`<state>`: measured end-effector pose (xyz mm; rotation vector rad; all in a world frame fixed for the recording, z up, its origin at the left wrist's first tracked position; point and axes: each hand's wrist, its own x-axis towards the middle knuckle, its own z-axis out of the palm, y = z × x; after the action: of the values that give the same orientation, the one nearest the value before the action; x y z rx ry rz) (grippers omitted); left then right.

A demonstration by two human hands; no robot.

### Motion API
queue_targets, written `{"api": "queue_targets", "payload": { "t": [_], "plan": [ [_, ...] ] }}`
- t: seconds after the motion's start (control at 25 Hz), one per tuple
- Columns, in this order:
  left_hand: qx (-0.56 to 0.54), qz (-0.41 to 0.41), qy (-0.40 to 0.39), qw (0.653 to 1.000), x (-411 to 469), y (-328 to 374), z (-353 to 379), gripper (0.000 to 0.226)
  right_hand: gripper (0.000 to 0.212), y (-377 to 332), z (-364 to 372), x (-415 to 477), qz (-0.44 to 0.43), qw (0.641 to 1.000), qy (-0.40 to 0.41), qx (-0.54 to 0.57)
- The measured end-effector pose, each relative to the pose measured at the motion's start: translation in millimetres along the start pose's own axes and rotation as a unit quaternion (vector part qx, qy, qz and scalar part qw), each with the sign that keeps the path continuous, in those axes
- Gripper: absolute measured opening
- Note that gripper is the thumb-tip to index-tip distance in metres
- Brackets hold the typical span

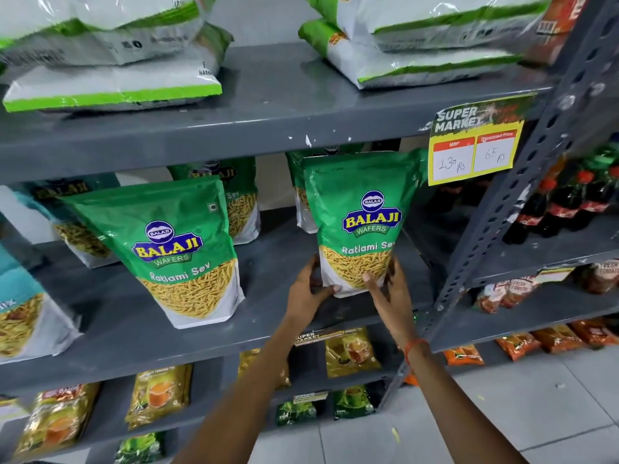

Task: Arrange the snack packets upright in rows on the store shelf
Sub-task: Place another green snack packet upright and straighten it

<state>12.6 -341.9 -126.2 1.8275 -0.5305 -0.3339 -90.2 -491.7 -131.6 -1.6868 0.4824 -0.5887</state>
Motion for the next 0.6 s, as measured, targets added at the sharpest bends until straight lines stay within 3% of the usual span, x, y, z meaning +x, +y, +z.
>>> {"api": "queue_targets", "payload": {
  "t": [0.16,0.6],
  "plan": [
    [0.035,-0.010,-0.068,0.997,10,3,-6,0.063,0.080,-5,-6,7,0.026,0.999,-0.041,0.018],
    [0.035,0.006,-0.028,0.999,2,-12,-1,0.061,0.079,2,-9,3,0.028,0.997,-0.060,0.027]
  ]
}}
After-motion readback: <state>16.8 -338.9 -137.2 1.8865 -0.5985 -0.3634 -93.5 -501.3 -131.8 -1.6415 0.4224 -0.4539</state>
